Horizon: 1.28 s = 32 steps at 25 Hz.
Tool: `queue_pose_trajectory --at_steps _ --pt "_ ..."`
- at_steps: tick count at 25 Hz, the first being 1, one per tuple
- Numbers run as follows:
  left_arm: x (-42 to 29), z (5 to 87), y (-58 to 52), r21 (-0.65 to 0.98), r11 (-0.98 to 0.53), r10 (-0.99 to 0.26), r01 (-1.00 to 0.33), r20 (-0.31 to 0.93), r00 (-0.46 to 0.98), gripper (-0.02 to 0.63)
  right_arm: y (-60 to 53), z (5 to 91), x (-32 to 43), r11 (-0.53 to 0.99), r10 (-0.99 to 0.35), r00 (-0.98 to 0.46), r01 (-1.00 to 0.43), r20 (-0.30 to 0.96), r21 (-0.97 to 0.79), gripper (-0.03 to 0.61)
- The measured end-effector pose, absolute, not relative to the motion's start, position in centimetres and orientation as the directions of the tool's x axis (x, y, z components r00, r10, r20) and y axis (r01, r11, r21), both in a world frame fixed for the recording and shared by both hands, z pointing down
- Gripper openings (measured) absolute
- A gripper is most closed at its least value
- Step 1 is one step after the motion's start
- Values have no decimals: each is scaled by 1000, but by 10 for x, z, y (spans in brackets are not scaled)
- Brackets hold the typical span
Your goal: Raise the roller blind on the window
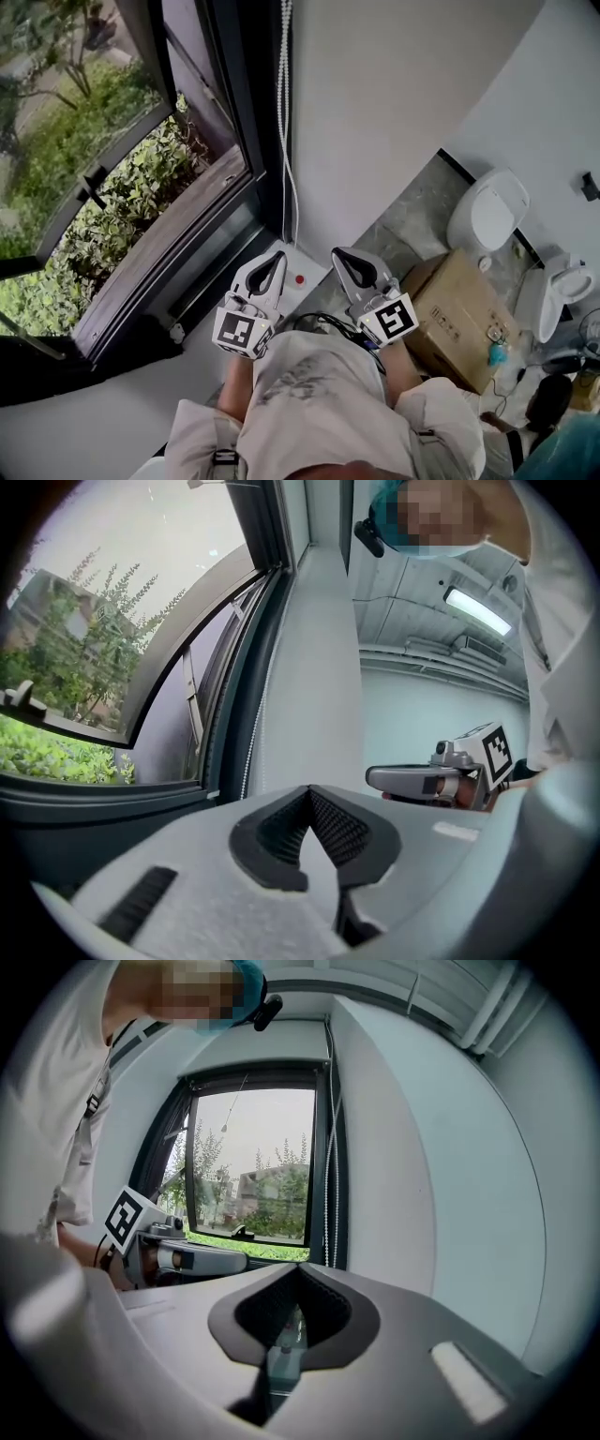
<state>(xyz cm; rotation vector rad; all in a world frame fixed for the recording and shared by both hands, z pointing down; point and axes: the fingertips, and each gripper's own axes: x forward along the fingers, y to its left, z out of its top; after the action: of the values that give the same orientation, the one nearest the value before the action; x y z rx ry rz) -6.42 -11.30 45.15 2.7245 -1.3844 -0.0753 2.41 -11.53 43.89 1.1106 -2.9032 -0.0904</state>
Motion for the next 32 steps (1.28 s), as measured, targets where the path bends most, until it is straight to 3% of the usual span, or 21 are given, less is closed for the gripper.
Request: queue_pose_trajectory --at_steps 32 --pt "-57 447 -107 81 -592 -805 -802 -5 593 6 -102 444 17 730 -683 -730 -680 31 70 6"
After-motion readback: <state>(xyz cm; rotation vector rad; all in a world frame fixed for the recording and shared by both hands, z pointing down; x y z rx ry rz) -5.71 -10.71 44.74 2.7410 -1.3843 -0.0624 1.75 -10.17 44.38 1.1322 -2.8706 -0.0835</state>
